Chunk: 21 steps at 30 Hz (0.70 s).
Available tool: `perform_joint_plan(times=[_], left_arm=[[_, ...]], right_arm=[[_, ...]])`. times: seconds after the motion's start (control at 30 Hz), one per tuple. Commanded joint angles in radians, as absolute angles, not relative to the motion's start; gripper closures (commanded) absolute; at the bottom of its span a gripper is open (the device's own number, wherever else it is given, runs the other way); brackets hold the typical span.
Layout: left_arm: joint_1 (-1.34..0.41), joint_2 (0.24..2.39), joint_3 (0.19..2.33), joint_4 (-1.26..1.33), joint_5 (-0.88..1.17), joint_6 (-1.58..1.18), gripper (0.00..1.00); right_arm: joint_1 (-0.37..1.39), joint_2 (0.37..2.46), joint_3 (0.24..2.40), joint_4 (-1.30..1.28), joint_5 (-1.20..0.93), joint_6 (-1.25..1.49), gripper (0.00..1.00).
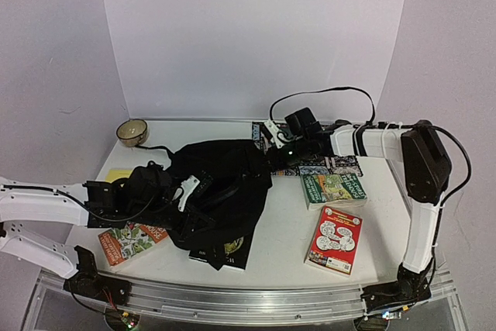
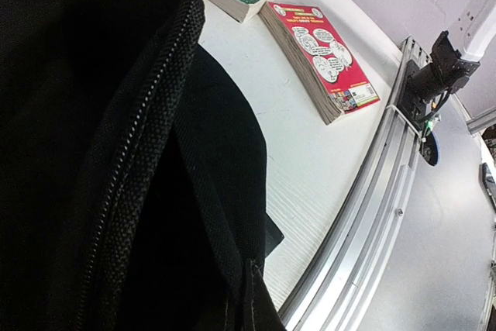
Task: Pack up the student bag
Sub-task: Unzip the largest pocket of the student bag.
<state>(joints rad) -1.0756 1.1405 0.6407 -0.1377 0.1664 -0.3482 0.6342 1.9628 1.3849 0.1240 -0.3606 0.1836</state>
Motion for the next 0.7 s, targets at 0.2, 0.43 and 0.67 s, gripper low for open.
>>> perform_joint_plan(times=[0.2, 0.43, 0.67], left_arm=[[-1.098, 1.263, 0.72, -0.076, 0.219, -0.465, 1.0], [-1.127, 1.353, 0.742, 0.038, 0.068, -0.616, 1.0], [-1.138, 1.493, 0.847, 0.052, -0.134, -0.677, 0.99]], right_arm=[[0.698, 2.096, 1.63, 0.07, -0.423, 0.157, 0.97], [0.747, 2.143, 1.721, 0.03, -0.386, 0.16, 0.78], [0.74, 1.969, 1.569, 0.019, -0.201, 0.149, 0.33]])
